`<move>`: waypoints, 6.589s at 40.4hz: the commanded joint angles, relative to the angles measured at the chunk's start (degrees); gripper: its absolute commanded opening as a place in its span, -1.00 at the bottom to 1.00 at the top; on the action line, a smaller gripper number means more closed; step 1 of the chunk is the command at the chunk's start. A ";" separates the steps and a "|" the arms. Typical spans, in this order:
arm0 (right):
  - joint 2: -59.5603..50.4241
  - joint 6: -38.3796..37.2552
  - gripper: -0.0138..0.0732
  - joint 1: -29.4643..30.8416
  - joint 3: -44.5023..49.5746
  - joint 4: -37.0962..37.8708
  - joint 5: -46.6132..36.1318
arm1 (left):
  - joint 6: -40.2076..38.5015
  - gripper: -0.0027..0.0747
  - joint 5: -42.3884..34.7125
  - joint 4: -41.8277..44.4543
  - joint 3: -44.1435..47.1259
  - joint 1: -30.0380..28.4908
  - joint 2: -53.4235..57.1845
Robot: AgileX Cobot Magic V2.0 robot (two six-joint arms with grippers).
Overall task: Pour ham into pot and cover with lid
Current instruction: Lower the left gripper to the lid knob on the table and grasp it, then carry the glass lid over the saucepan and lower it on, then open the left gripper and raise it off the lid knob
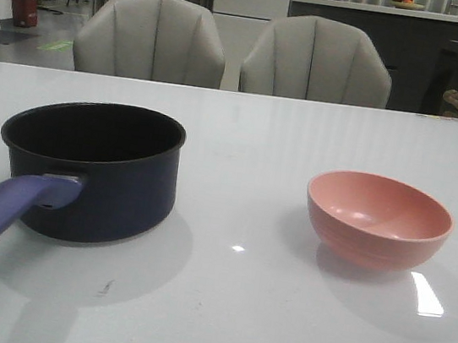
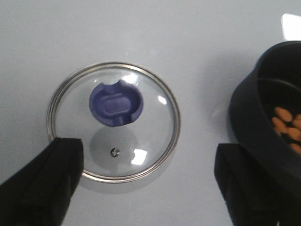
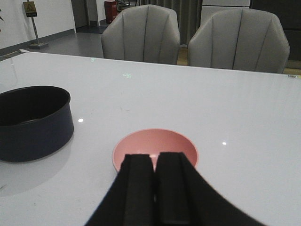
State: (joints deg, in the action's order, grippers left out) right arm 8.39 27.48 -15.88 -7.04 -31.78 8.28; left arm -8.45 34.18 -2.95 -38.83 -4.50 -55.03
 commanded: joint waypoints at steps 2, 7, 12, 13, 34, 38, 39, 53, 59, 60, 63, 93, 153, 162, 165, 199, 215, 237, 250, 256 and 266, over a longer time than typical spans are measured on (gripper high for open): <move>0.44 0.15 -0.37 0.10 -1.43 -0.29 -4.21 | -0.70 0.64 1.25 -0.65 -5.04 -2.52 -6.81; 0.44 0.15 -0.37 0.10 -1.43 -0.29 -4.21 | -0.70 0.64 4.03 -0.29 -8.86 -3.62 -14.06; 0.44 0.15 -0.37 0.10 -1.43 -0.29 -4.21 | -0.70 0.64 5.92 -0.42 -13.49 -3.52 -19.99; 0.44 0.15 -0.37 0.10 -1.43 -0.29 -4.21 | -0.70 0.64 6.32 -0.42 -14.50 -3.52 -21.29; 0.44 0.15 -0.37 0.10 -1.43 -0.29 -4.21 | -1.84 0.64 9.98 0.64 -24.04 -3.52 -35.29; 0.44 0.15 -0.37 0.10 -1.43 -0.29 -4.21 | -1.84 0.64 10.13 0.64 -24.52 -3.52 -36.52; 0.44 0.15 -0.37 0.10 -1.43 -0.29 -4.21 | -1.84 0.64 10.03 0.64 -24.80 -3.52 -36.94; 0.44 0.15 -0.37 0.10 -1.43 -0.29 -4.21 | -3.11 0.64 10.26 0.15 -26.07 -3.63 -40.29; 0.44 0.15 -0.37 0.10 -1.43 -0.29 -4.21 | -3.21 0.64 10.00 0.15 -26.07 -3.63 -42.10; 0.44 0.15 -0.37 0.10 -1.43 -0.29 -4.21 | -3.21 0.64 10.00 0.15 -26.07 -3.63 -42.33; 0.44 0.15 -0.37 0.10 -1.43 -0.29 -4.21 | -3.21 0.64 9.66 0.15 -26.07 -3.63 -42.84; 0.44 0.15 -0.37 0.10 -1.43 -0.29 -4.21 | -3.21 -0.07 7.83 0.59 -26.07 -3.63 -43.11; 0.44 0.15 -0.37 0.10 -1.43 -0.29 -4.21 | 3.32 -0.07 16.83 1.11 -46.07 18.74 -34.96; 0.44 0.15 -0.37 0.10 -1.43 -0.29 -4.21 | 5.43 -0.07 19.85 1.11 -49.72 24.58 -38.85; 0.44 0.15 -0.37 0.10 -1.43 -0.29 -4.21 | 5.43 -0.07 20.75 1.11 -51.54 25.85 -40.48; 0.44 0.15 -0.37 0.10 -1.43 -0.29 -4.21 | 7.35 -0.07 27.54 -1.73 -57.09 27.30 -48.60; 0.44 0.15 -0.37 0.10 -1.43 -0.29 -4.21 | 7.73 0.13 28.86 -2.92 -57.09 27.30 -50.18; 0.44 0.15 -0.37 0.10 -1.43 -0.29 -4.21 | 7.73 0.44 32.84 0.24 -63.83 27.30 -48.28; 0.44 0.15 -0.37 0.10 -1.43 -0.29 -4.21 | 9.40 0.44 35.07 0.85 -62.99 27.30 -41.39; 0.44 0.15 -0.37 0.10 -1.43 -0.29 -4.21 | 10.43 0.44 34.01 1.33 -58.91 27.30 -36.01; 0.44 0.15 -0.37 0.10 -1.43 -0.29 -4.21 | 10.54 0.44 26.23 2.57 -44.47 27.30 -23.00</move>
State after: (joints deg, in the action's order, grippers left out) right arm 8.39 27.48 -15.88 -7.04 -31.78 8.25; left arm 1.97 65.55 -1.06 -86.34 22.40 -84.48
